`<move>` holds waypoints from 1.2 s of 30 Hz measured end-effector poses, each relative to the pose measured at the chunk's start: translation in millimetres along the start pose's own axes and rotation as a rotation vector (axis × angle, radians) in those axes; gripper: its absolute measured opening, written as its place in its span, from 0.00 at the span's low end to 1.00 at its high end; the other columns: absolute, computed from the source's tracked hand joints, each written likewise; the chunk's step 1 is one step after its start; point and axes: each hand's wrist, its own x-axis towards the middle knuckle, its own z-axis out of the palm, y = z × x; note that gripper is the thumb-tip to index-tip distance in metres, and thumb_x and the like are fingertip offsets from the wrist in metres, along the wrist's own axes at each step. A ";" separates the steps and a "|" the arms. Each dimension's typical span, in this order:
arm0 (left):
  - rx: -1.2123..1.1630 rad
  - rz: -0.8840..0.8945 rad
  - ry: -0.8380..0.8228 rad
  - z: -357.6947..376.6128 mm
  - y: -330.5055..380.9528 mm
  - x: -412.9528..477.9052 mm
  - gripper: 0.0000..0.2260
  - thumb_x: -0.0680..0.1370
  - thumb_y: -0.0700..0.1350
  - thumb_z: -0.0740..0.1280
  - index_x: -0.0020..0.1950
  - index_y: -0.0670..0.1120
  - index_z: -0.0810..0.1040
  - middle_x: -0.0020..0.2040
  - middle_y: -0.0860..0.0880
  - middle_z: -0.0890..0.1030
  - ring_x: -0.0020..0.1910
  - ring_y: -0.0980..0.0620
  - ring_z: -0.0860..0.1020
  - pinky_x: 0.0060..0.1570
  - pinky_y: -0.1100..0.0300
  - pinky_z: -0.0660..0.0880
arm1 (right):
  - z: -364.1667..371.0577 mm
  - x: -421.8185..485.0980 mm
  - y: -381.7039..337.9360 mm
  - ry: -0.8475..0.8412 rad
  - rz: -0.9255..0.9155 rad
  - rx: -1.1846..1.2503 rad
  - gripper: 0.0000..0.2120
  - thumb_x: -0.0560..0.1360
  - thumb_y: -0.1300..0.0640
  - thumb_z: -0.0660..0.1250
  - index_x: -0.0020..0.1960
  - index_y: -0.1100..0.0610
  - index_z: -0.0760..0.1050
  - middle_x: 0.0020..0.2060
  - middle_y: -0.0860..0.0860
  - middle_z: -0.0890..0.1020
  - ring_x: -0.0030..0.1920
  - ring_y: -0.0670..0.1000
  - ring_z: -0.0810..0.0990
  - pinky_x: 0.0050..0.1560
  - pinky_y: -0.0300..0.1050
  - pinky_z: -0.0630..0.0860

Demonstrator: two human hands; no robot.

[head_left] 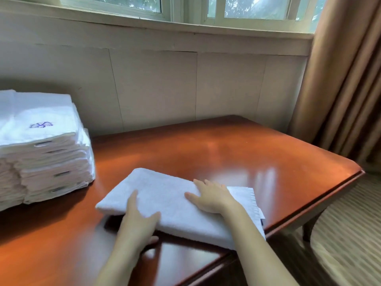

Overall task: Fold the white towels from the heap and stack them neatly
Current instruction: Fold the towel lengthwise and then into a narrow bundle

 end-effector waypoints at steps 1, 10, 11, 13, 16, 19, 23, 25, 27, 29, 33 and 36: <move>0.126 0.044 -0.046 6.2 -2.3 -3.0 0.30 0.74 0.39 0.66 0.72 0.59 0.62 0.60 0.45 0.74 0.47 0.44 0.80 0.38 0.52 0.80 | 2.8 0.3 0.3 0.003 0.007 -0.006 0.32 0.78 0.36 0.51 0.77 0.47 0.51 0.75 0.53 0.59 0.75 0.54 0.56 0.74 0.56 0.50; 0.269 0.147 0.361 -26.2 5.2 26.2 0.16 0.77 0.38 0.62 0.64 0.44 0.76 0.60 0.41 0.77 0.59 0.42 0.75 0.54 0.56 0.69 | -12.5 -31.1 -6.6 -0.283 -0.104 0.069 0.26 0.77 0.40 0.58 0.74 0.42 0.58 0.68 0.50 0.69 0.67 0.51 0.68 0.61 0.45 0.66; 0.253 0.146 0.327 -29.0 5.5 26.8 0.14 0.78 0.40 0.61 0.61 0.45 0.78 0.57 0.44 0.79 0.58 0.43 0.76 0.53 0.57 0.70 | -10.8 -31.3 -7.9 -0.264 -0.127 0.098 0.25 0.78 0.41 0.58 0.73 0.41 0.59 0.66 0.49 0.70 0.65 0.50 0.70 0.59 0.43 0.66; 0.276 0.168 0.232 -29.0 7.0 25.0 0.13 0.79 0.43 0.61 0.62 0.46 0.77 0.57 0.46 0.80 0.60 0.44 0.76 0.57 0.55 0.71 | -2.6 -24.5 -11.6 -0.140 -0.152 0.174 0.22 0.79 0.43 0.59 0.72 0.43 0.63 0.62 0.49 0.71 0.62 0.50 0.70 0.59 0.42 0.66; 0.530 0.224 0.120 -19.0 5.3 17.4 0.26 0.80 0.49 0.62 0.75 0.45 0.61 0.69 0.43 0.70 0.68 0.43 0.69 0.62 0.57 0.65 | 15.2 -6.5 -18.7 0.091 -0.147 0.252 0.20 0.80 0.48 0.59 0.71 0.49 0.65 0.66 0.52 0.71 0.67 0.54 0.68 0.65 0.46 0.65; 0.513 0.216 0.150 -15.5 5.8 11.9 0.30 0.79 0.49 0.63 0.76 0.44 0.53 0.69 0.43 0.70 0.66 0.42 0.70 0.58 0.55 0.67 | 21.5 5.8 -24.9 0.177 -0.083 0.466 0.21 0.79 0.52 0.61 0.71 0.51 0.66 0.62 0.51 0.77 0.62 0.53 0.74 0.56 0.42 0.69; 0.309 0.069 0.130 -24.0 10.8 19.8 0.32 0.77 0.46 0.65 0.77 0.45 0.53 0.70 0.44 0.70 0.64 0.42 0.73 0.59 0.55 0.70 | 16.3 18.1 -29.7 0.133 0.055 0.786 0.24 0.77 0.53 0.63 0.71 0.52 0.63 0.54 0.48 0.75 0.50 0.49 0.77 0.46 0.41 0.72; 0.116 0.039 0.050 -29.5 13.1 19.3 0.36 0.75 0.41 0.66 0.78 0.52 0.50 0.65 0.47 0.73 0.55 0.46 0.77 0.51 0.55 0.75 | 14.4 18.5 -31.5 0.030 0.082 0.951 0.29 0.76 0.54 0.66 0.73 0.52 0.59 0.53 0.46 0.75 0.47 0.47 0.79 0.41 0.41 0.74; 0.032 0.024 -0.118 -38.4 16.1 15.9 0.42 0.70 0.39 0.67 0.77 0.59 0.49 0.61 0.54 0.72 0.46 0.57 0.76 0.38 0.62 0.75 | 11.7 16.7 -30.9 -0.085 0.071 1.118 0.32 0.74 0.56 0.69 0.73 0.50 0.58 0.52 0.46 0.78 0.47 0.49 0.83 0.42 0.43 0.78; 0.181 0.018 -0.325 -51.0 18.6 11.5 0.45 0.65 0.42 0.68 0.74 0.67 0.50 0.61 0.57 0.68 0.45 0.60 0.75 0.36 0.66 0.75 | 10.5 13.3 -30.1 -0.212 0.008 1.147 0.28 0.73 0.54 0.70 0.70 0.44 0.64 0.55 0.46 0.80 0.49 0.49 0.84 0.47 0.44 0.79; 0.229 -0.029 -0.392 -67.8 15.4 6.2 0.33 0.72 0.43 0.71 0.71 0.65 0.62 0.63 0.54 0.74 0.51 0.54 0.79 0.45 0.60 0.78 | 10.2 9.0 -32.9 -0.222 -0.154 0.992 0.15 0.75 0.55 0.68 0.59 0.42 0.77 0.59 0.43 0.78 0.56 0.45 0.79 0.64 0.45 0.72; 0.028 -0.032 -0.366 -74.8 2.6 6.9 0.21 0.77 0.38 0.66 0.68 0.54 0.71 0.54 0.50 0.80 0.46 0.52 0.82 0.47 0.58 0.79 | 4.7 5.2 -30.2 -0.220 -0.223 0.954 0.22 0.69 0.61 0.68 0.59 0.43 0.78 0.61 0.40 0.75 0.62 0.43 0.74 0.66 0.45 0.69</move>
